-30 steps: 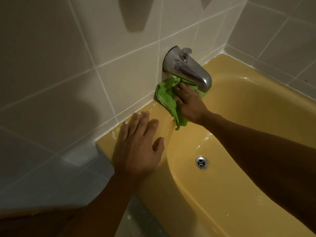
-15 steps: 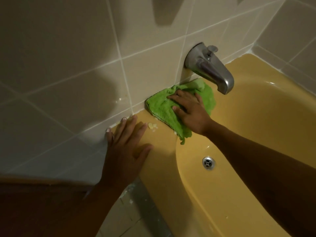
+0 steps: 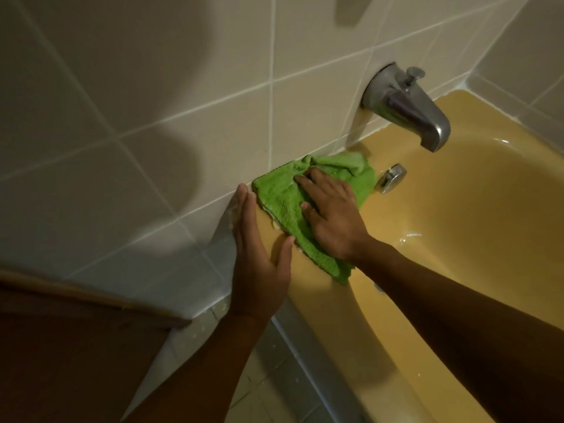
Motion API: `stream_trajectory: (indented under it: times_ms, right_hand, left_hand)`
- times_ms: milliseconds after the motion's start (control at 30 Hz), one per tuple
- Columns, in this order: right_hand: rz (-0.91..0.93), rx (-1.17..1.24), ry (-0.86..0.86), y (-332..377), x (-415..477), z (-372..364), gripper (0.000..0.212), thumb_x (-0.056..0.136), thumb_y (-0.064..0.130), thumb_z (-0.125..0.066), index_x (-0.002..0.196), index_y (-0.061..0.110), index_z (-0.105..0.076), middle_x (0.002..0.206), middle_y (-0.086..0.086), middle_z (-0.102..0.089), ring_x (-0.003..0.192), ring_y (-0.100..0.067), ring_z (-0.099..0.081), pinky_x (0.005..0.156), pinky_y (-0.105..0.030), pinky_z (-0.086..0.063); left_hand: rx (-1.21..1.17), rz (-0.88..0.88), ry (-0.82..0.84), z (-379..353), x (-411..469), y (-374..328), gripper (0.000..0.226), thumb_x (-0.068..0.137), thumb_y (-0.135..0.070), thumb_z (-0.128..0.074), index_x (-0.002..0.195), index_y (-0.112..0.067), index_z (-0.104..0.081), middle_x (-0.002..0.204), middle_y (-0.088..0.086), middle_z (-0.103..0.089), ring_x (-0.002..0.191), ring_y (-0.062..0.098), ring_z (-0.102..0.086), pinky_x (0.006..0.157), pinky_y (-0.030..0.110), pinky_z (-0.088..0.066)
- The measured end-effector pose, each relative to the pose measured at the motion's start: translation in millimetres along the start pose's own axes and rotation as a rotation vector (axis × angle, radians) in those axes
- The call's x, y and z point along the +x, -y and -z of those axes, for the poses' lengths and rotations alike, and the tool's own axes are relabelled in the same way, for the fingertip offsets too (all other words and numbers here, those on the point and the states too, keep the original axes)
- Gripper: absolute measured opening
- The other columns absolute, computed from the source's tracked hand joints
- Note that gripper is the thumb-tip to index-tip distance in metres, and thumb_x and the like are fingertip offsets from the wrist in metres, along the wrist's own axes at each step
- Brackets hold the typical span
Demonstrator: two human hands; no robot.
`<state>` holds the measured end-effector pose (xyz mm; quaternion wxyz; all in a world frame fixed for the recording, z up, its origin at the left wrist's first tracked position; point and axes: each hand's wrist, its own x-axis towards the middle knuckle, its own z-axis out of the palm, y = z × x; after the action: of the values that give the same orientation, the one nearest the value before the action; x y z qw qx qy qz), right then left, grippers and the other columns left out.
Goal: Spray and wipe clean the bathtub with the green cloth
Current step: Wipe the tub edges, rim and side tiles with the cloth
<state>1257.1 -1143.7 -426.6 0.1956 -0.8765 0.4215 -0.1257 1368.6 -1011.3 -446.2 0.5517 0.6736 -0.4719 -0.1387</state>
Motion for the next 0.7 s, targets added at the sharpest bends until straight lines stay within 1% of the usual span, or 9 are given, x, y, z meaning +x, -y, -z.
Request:
stream_trajectory:
  times_ms: [67, 167, 300, 467, 533, 567, 633, 667, 700]
  right_hand:
    - [-0.001, -0.020, 0.013, 8.6, -4.1, -1.3, 0.062, 0.099, 0.040, -0.030, 0.159, 0.026, -0.033, 0.168, 0.000, -0.025, 0.155, -0.015, -0.014, 0.120, -0.028, 0.002]
    - [-0.012, -0.037, 0.040, 19.0, -8.5, -2.0, 0.064, 0.098, 0.039, -0.029, 0.160, 0.026, -0.030, 0.168, 0.000, -0.023, 0.156, -0.015, -0.013, 0.122, -0.028, 0.000]
    - [-0.029, -0.064, 0.080, 33.6, -13.3, -2.3, 0.067, 0.095, 0.040, -0.029, 0.161, 0.026, -0.028, 0.169, 0.001, -0.021, 0.156, -0.015, -0.012, 0.124, -0.032, -0.003]
    - [-0.031, -0.050, 0.099, 51.7, -21.4, -2.8, 0.062, 0.099, 0.034, -0.038, 0.160, 0.025, -0.030, 0.169, 0.000, -0.023, 0.156, -0.016, -0.013, 0.124, -0.033, -0.004]
    - [-0.032, -0.035, 0.106, 58.2, -24.7, -3.6, 0.059, 0.103, 0.026, -0.046, 0.160, 0.025, -0.030, 0.169, 0.001, -0.023, 0.156, -0.015, -0.014, 0.124, -0.032, -0.005]
    - [-0.032, -0.027, 0.113, 61.1, -26.4, -3.9, 0.060, 0.103, 0.023, -0.048, 0.160, 0.025, -0.030, 0.169, 0.001, -0.023, 0.156, -0.015, -0.014, 0.124, -0.032, -0.005]
    - [-0.026, 0.003, 0.121, 66.5, -29.3, -4.4, 0.063, 0.100, 0.019, -0.052, 0.160, 0.024, -0.031, 0.168, 0.001, -0.024, 0.156, -0.015, -0.016, 0.124, -0.031, -0.007]
    - [-0.023, 0.029, 0.123, 69.4, -30.9, -4.9, 0.065, 0.098, 0.016, -0.054, 0.159, 0.023, -0.033, 0.168, 0.001, -0.025, 0.155, -0.015, -0.017, 0.123, -0.030, -0.007]
    - [-0.023, 0.056, 0.123, 72.6, -32.8, -5.3, 0.066, 0.097, 0.013, -0.056, 0.159, 0.022, -0.035, 0.167, 0.000, -0.027, 0.155, -0.016, -0.019, 0.123, -0.027, -0.008]
  left_hand:
    - [-0.072, 0.029, -0.046, 2.0, -6.6, 1.9, 0.069, 0.099, 0.001, -0.057, 0.160, 0.001, -0.024, 0.170, 0.012, -0.021, 0.159, 0.019, -0.018, 0.127, 0.031, -0.024]
    - [-0.206, 0.153, -0.061, 12.5, -12.6, 8.7, 0.064, 0.100, 0.003, -0.047, 0.161, -0.006, -0.028, 0.167, 0.005, -0.032, 0.156, 0.013, -0.027, 0.125, 0.043, -0.032]
    - [-0.276, 0.280, 0.009, 33.4, -7.5, 6.2, 0.067, 0.101, 0.010, -0.050, 0.159, -0.018, -0.033, 0.159, -0.015, -0.039, 0.150, 0.003, -0.034, 0.123, 0.036, -0.036]
    - [-0.350, 0.383, -0.032, 45.7, -0.3, -9.6, 0.069, 0.098, 0.006, -0.062, 0.158, -0.016, -0.036, 0.160, -0.001, -0.043, 0.146, 0.013, -0.044, 0.117, 0.035, -0.044]
    - [-0.373, 0.440, -0.110, 49.4, 1.6, -19.0, 0.071, 0.095, 0.007, -0.066, 0.156, -0.018, -0.039, 0.155, 0.000, -0.046, 0.138, 0.013, -0.052, 0.109, 0.028, -0.050]
    - [-0.376, 0.463, -0.150, 50.6, 2.2, -21.9, 0.071, 0.094, 0.008, -0.067, 0.154, -0.018, -0.041, 0.153, 0.001, -0.047, 0.131, 0.006, -0.057, 0.102, 0.020, -0.053]
    - [-0.361, 0.505, -0.231, 51.1, 4.4, -25.0, 0.069, 0.091, 0.008, -0.070, 0.151, -0.013, -0.045, 0.146, 0.004, -0.050, 0.106, -0.017, -0.061, 0.085, 0.008, -0.053]
    - [-0.348, 0.526, -0.268, 51.7, 5.4, -24.8, 0.067, 0.090, 0.008, -0.072, 0.150, -0.011, -0.046, 0.143, 0.005, -0.052, 0.096, -0.022, -0.060, 0.081, 0.008, -0.053]
    - [-0.335, 0.551, -0.291, 52.6, 6.3, -23.4, 0.066, 0.090, 0.006, -0.073, 0.148, -0.010, -0.048, 0.141, 0.006, -0.055, 0.093, -0.017, -0.063, 0.081, 0.010, -0.054]
